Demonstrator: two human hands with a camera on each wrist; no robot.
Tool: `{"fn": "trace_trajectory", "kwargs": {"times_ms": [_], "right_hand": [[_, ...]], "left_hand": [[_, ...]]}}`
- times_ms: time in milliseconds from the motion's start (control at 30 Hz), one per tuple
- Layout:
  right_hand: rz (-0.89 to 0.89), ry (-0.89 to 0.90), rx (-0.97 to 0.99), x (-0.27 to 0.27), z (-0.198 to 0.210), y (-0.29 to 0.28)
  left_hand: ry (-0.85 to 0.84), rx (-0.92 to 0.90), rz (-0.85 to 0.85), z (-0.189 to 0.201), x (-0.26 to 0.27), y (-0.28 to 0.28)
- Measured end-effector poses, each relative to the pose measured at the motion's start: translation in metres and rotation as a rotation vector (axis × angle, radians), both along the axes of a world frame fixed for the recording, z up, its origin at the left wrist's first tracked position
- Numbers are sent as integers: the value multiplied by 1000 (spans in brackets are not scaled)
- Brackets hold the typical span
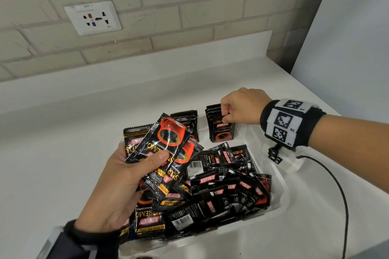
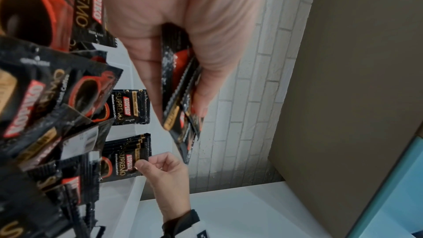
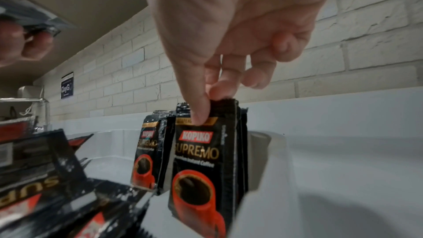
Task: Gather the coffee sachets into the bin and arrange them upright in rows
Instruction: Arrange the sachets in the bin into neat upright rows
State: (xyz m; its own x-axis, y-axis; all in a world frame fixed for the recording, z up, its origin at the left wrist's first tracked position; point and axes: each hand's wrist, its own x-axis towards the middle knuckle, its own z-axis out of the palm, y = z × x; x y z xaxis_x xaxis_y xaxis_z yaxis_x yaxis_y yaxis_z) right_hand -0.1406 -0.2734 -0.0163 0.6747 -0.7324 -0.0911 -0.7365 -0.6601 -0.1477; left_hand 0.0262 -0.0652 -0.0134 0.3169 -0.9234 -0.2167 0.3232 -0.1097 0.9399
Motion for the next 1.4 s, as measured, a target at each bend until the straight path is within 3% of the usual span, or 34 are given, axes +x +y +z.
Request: {"fn": "trace_trajectory", "kwargs": {"times_ms": [400,533,667,767,867,1033,1200,1300,1400], "right_hand": [[2,-3,-46,2,5,2],[-23,-128,-27,-4,26,7],[80,-410,301,-2,46,31],[168,-443,585,5,53,55],[203,-446,659,9,46,63],[92,-576,775,6,36,60],[-73,-724,789,3,26,62],[-41,-631,624,-2,26,66],[35,-496,588,-6,29,71]], "left_hand": [[-11,25,9,-6,1,-2],[7,5,-17,-5,-2,-6],[8,9,-16,-2,-10,-14],[-79,-2,-48,0,-20,-21],[-102,-7,-75,0,-29,-25],[-23,19,-104,-2,-30,-24],[-15,13,-50,-4,-26,-23],[-67,-10,18,-4,-25,-24],[-79,-23,74,-3,-24,-24]]}}
